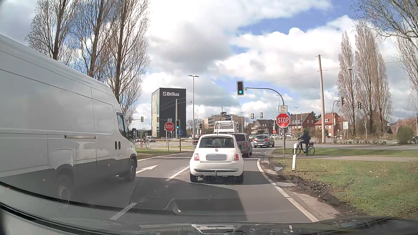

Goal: Follow the waypoints while adhering to traffic rules and regulations

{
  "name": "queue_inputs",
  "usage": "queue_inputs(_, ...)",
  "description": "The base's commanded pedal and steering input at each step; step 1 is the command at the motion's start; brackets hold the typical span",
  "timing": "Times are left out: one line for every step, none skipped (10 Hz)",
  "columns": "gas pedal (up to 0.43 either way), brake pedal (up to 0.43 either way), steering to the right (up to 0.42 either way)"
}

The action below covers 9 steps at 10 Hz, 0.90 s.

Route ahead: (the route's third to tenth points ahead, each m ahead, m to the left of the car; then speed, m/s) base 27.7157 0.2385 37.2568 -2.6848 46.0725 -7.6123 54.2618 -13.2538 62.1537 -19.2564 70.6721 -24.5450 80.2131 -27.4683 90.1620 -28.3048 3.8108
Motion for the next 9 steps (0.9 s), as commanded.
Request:
queue_inputs(0.449,0.000,0.011)
queue_inputs(0.449,0.000,0.016)
queue_inputs(0.449,0.000,0.017)
queue_inputs(0.449,0.000,0.016)
queue_inputs(0.441,0.000,0.016)
queue_inputs(0.409,0.000,0.017)
queue_inputs(0.398,0.000,0.016)
queue_inputs(0.390,0.000,0.016)
queue_inputs(0.358,0.000,0.017)
